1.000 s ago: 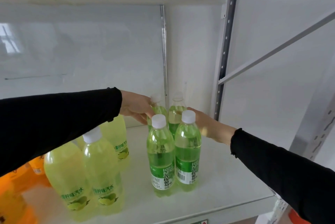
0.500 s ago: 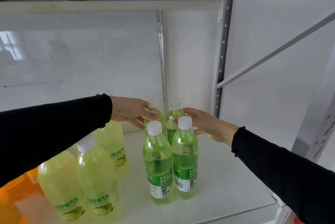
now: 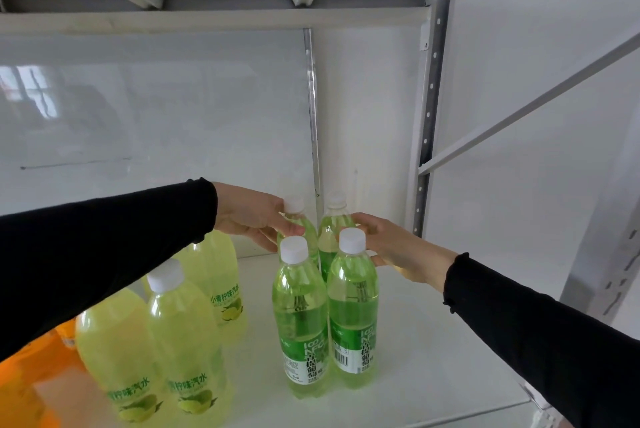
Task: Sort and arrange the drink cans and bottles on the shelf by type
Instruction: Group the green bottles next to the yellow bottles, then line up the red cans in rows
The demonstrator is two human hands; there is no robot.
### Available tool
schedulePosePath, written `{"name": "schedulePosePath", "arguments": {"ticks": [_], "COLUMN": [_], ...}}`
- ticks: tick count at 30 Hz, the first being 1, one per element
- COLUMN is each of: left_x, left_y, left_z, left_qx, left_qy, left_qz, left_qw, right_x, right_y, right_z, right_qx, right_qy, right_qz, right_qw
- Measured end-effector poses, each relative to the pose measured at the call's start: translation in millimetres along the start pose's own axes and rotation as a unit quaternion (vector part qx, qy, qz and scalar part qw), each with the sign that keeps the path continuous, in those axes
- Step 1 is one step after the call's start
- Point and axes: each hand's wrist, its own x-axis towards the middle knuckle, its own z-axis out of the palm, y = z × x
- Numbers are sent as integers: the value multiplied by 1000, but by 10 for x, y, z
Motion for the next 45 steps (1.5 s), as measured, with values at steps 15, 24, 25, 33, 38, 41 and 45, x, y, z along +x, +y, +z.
{"name": "schedulePosePath", "arguments": {"ticks": [15, 24, 25, 33, 38, 41, 45], "left_x": [-979, -2259, -2410, -3624, -4130, -4317, -4449], "left_y": [251, -554, -680, -1847, -2555, -2921, -3359], "left_z": [-196, -482, -517, -846, -1094, -1283, -1560], "left_qx": [238, 371, 369, 356, 343, 343, 330], "left_qy": [268, 377, 383, 401, 400, 393, 392], "left_qz": [132, 131, 129, 92, 71, 51, 37], "left_qw": [924, 838, 837, 839, 847, 852, 858], "right_x": [-277, -540, -550, -454, -254, -112, 177], "right_y": [-1062, -1856, -1922, -2342, -2545, -2687, -2876], "right_z": [-31, 1185, 1364, 2952, 3780, 4179, 4599], "right_qx": [-255, -436, -436, -428, -417, -421, -446], "right_qy": [145, 112, 110, 94, 74, 53, 16], "right_qz": [-171, -296, -304, -311, -298, -290, -280], "right_qw": [941, 843, 840, 843, 856, 858, 850]}}
